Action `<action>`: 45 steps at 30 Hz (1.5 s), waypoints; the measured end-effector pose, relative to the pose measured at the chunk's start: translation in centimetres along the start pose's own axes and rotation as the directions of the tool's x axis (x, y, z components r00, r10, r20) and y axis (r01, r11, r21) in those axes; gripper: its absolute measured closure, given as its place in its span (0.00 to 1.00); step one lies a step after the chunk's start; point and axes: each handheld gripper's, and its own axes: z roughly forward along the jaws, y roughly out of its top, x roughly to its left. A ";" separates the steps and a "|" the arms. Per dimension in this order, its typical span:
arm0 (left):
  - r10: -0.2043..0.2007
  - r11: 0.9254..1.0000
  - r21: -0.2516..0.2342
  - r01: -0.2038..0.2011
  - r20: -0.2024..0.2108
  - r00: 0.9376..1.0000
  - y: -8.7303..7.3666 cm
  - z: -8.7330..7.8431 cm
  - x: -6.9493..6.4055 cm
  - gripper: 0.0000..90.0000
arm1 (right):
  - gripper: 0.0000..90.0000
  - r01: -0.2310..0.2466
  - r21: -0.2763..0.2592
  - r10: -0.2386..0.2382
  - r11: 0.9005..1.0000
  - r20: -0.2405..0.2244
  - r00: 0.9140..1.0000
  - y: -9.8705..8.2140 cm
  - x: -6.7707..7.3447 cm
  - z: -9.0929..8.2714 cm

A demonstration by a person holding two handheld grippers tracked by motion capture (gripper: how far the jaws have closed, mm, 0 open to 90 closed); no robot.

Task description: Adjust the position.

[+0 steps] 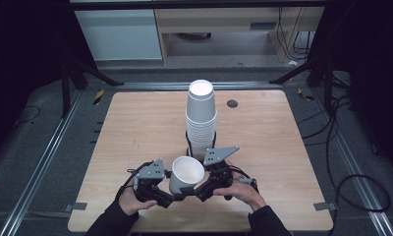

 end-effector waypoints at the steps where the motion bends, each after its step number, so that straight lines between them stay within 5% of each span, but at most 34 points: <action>1: 0.008 1.000 0.009 -0.009 0.008 1.000 0.0 0.3 -0.2 0.27 | 0.06 -0.001 -0.002 0.001 1.000 -0.004 1.000 0.0 0.0 0.2; 11: 0.019 1.000 0.018 -0.019 0.012 1.000 0.0 0.4 -0.4 0.26 | 0.16 0.015 -0.015 -0.015 1.000 -0.015 1.000 -0.2 0.2 0.4; 22: 0.006 0.999 0.042 -0.006 -0.008 1.000 -0.3 0.4 0.0 0.20 | 0.17 0.054 -0.009 -0.054 0.998 0.033 0.998 0.0 0.4 -0.4; 31: -0.041 0.997 0.059 0.047 -0.100 0.994 -1.2 -0.6 1.6 0.18 | 0.16 0.066 -0.038 -0.059 0.997 0.154 0.986 0.4 -0.2 -3.3; 38: -0.125 0.990 0.040 0.136 -0.203 0.971 -2.1 -1.6 3.3 0.17 | 0.16 0.052 -0.067 -0.033 0.996 0.254 0.967 0.4 -0.8 -5.9; 43: -0.181 0.981 0.017 0.193 -0.286 0.941 -2.8 -2.1 4.4 0.17 | 0.17 0.043 -0.078 -0.015 0.996 0.332 0.943 0.2 -1.4 -7.6; 45: -0.214 0.973 0.007 0.229 -0.333 0.919 -3.1 -2.3 4.8 0.17 | 0.16 0.040 -0.079 -0.008 0.996 0.369 0.929 0.2 -1.8 -8.2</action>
